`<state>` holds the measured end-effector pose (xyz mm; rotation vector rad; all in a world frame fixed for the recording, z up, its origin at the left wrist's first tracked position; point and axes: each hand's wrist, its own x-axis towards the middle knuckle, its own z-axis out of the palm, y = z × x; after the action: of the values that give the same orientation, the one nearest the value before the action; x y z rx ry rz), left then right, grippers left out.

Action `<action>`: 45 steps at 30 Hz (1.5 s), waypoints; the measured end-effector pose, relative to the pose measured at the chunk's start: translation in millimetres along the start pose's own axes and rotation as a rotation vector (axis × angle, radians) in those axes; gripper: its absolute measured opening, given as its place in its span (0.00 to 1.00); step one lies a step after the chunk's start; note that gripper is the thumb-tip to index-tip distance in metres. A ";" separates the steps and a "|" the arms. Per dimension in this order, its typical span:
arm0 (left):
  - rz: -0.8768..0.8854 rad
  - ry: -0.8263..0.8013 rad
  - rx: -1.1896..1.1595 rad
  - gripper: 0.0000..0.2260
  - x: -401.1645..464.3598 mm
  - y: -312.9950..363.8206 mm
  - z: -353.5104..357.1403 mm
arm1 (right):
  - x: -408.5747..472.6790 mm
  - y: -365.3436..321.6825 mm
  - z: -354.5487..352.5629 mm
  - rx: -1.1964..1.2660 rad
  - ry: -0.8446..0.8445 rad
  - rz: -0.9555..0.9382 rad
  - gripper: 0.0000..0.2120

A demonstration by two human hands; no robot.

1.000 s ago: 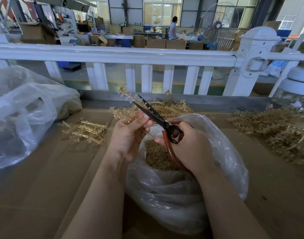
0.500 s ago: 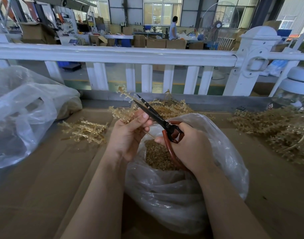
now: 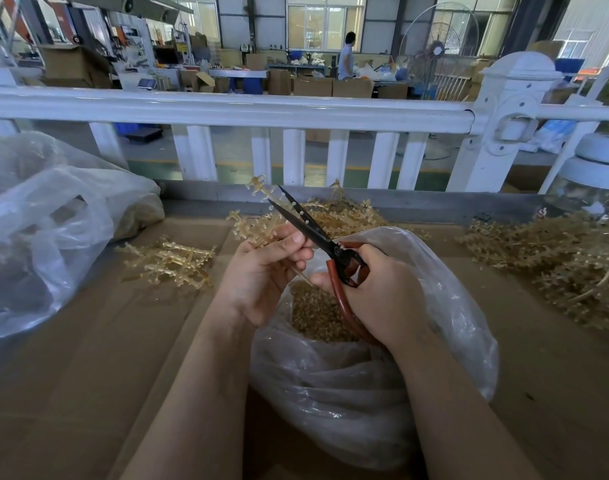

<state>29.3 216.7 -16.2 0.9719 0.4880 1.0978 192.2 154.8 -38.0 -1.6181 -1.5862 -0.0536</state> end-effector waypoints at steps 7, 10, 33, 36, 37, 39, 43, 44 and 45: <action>-0.026 -0.011 -0.010 0.03 0.8 0.5 -0.1 | 0.2 3.9 3.2 0.022 -0.022 0.025 0.29; -0.037 -0.018 -0.014 0.02 1.5 0.7 -1.9 | 0.6 6.2 5.0 0.006 -0.019 0.032 0.24; -0.093 -0.111 0.046 0.04 -0.7 1.6 -1.7 | 1.5 7.2 6.0 0.061 -0.057 0.073 0.18; -0.096 -0.106 0.043 0.03 -0.3 2.0 -2.2 | 1.4 6.3 5.6 0.071 -0.045 0.067 0.18; -0.100 -0.103 0.044 0.03 -0.2 2.0 -2.3 | 1.1 5.9 5.2 0.075 -0.042 0.063 0.18; -0.107 -0.095 0.046 0.03 0.0 1.5 -2.3 | 0.7 6.4 5.0 0.067 -0.036 0.053 0.18; -0.118 -0.046 0.021 0.04 0.4 1.7 -2.9 | 0.7 6.2 4.1 0.102 -0.078 0.065 0.22; -0.121 -0.032 0.008 0.05 0.7 2.0 -3.6 | 1.0 5.1 3.8 0.107 -0.094 0.072 0.25; -0.126 -0.018 -0.005 0.05 1.3 1.8 -3.8 | 1.3 4.2 3.6 0.115 -0.104 0.082 0.27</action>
<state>26.0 219.7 -16.4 0.9330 0.5249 0.9758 194.1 158.6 -41.8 -1.6167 -1.5694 0.1649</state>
